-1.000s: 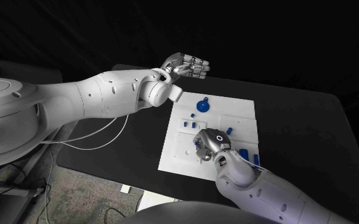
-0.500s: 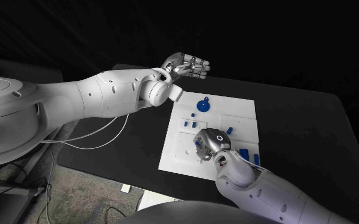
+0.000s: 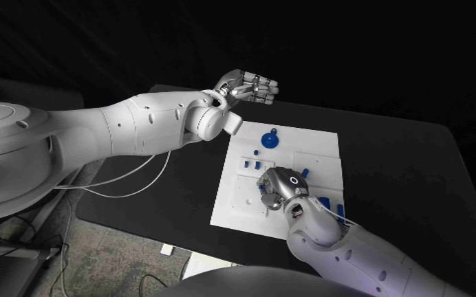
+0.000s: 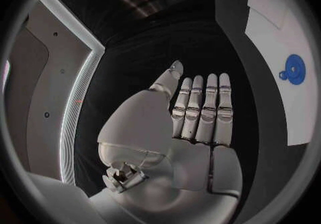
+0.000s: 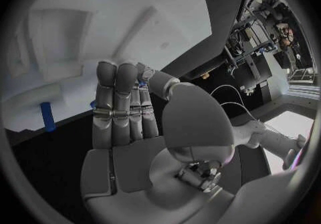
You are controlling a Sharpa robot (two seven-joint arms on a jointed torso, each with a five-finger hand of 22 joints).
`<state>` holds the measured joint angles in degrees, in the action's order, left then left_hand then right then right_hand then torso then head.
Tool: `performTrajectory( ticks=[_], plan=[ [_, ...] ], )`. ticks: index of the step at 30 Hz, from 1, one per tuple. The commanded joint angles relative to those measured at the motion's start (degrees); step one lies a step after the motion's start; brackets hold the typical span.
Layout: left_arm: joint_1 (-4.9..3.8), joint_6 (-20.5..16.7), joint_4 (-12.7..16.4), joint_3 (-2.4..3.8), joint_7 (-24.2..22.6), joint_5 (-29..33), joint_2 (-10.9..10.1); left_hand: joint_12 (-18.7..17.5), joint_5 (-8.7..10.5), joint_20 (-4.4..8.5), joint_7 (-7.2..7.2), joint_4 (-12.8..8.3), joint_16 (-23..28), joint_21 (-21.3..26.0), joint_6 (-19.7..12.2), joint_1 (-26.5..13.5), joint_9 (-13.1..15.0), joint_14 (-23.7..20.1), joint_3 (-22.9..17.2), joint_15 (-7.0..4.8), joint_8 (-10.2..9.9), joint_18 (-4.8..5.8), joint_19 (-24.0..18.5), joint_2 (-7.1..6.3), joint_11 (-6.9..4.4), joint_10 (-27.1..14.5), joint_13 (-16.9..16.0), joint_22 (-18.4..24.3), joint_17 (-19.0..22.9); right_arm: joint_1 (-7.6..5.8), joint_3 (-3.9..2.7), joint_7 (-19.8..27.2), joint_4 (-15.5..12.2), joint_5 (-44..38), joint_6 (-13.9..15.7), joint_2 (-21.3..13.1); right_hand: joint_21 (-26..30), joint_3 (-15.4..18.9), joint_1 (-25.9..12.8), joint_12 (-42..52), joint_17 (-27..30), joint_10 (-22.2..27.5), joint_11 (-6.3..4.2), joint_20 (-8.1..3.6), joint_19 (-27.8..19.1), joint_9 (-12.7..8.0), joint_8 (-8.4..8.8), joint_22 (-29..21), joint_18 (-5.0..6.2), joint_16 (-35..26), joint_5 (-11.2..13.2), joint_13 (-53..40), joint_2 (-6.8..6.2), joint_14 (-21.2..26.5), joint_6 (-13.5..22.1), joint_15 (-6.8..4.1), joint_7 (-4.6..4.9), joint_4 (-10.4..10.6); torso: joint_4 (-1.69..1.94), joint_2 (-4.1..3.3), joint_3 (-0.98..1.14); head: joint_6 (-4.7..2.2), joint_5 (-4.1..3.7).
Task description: Assemble the parts on the task board
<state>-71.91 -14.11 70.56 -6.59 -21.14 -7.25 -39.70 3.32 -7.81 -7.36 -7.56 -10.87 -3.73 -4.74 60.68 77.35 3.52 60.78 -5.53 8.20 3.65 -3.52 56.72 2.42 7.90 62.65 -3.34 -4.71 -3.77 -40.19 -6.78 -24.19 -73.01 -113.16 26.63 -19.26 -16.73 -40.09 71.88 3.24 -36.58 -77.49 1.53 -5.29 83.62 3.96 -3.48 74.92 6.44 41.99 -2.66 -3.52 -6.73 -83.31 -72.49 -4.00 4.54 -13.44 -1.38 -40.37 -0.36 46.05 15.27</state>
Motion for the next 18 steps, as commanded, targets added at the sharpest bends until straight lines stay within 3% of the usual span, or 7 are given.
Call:
performTrajectory(
  ticks=[1, 7, 18],
  plan=[
    [-0.07, 0.79, 0.18, 0.04, -0.28, -0.10, 0.01, 0.11, 0.26, -0.23, -0.02, -0.07, 0.26, -0.22, 0.20, 0.57, 0.01, -0.43, 0.34, 0.04, 0.01, -0.33, 0.05, -0.08, -0.10, -0.41, 0.06, 0.07, 0.08, 0.03, -0.42, -0.17, -0.46, 0.98, -0.14, -0.16, 0.16, 0.03, -0.05, 0.21, -0.08, -0.09, -0.08, 0.06, 2.14, 0.05, -0.19, 0.95, 1.09, -0.11, -0.10, 0.00, 0.18, 0.15, -0.23, 0.08, 0.04, -0.12, 0.00, 0.01, 0.00, 0.00, 0.01],
    [-0.07, 0.84, 0.20, 0.04, -0.23, -0.13, 0.00, 0.11, 0.26, -0.23, -0.02, -0.07, 0.26, -0.22, 0.20, 0.57, 0.01, -0.43, 0.34, 0.04, 0.01, -0.33, 0.05, -0.08, -0.10, -0.41, 0.06, 0.07, 0.08, 0.03, -1.11, -0.16, -0.65, 1.29, -0.28, -0.27, 0.16, 0.03, -0.05, 0.21, -0.08, -0.09, -0.08, 0.06, 2.14, 0.05, -0.19, 0.95, 1.09, -0.11, -0.10, 0.00, 0.18, 0.15, -0.23, 0.08, 0.04, -0.12, 0.01, -0.01, -0.01, 0.01, 0.01],
    [-0.07, 0.87, 0.19, 0.04, -0.17, -0.14, 0.00, 0.13, 0.31, -0.25, -0.03, -0.11, 0.26, -0.23, 0.16, 0.62, 0.01, -0.48, 0.47, 0.06, 0.01, -0.38, 0.07, -0.05, -0.10, -0.45, 0.06, 0.07, 0.08, 0.02, -1.31, -0.35, -0.06, 1.92, -3.28, -0.52, 0.49, 0.13, -0.04, 0.20, -0.10, -0.02, -0.06, 0.07, 2.16, 0.04, -0.19, 0.97, 1.11, -0.18, -0.10, 0.01, 0.26, 0.17, -0.20, 0.08, 0.05, -0.16, -0.01, 0.03, -0.05, 0.26, 0.09]
  ],
)
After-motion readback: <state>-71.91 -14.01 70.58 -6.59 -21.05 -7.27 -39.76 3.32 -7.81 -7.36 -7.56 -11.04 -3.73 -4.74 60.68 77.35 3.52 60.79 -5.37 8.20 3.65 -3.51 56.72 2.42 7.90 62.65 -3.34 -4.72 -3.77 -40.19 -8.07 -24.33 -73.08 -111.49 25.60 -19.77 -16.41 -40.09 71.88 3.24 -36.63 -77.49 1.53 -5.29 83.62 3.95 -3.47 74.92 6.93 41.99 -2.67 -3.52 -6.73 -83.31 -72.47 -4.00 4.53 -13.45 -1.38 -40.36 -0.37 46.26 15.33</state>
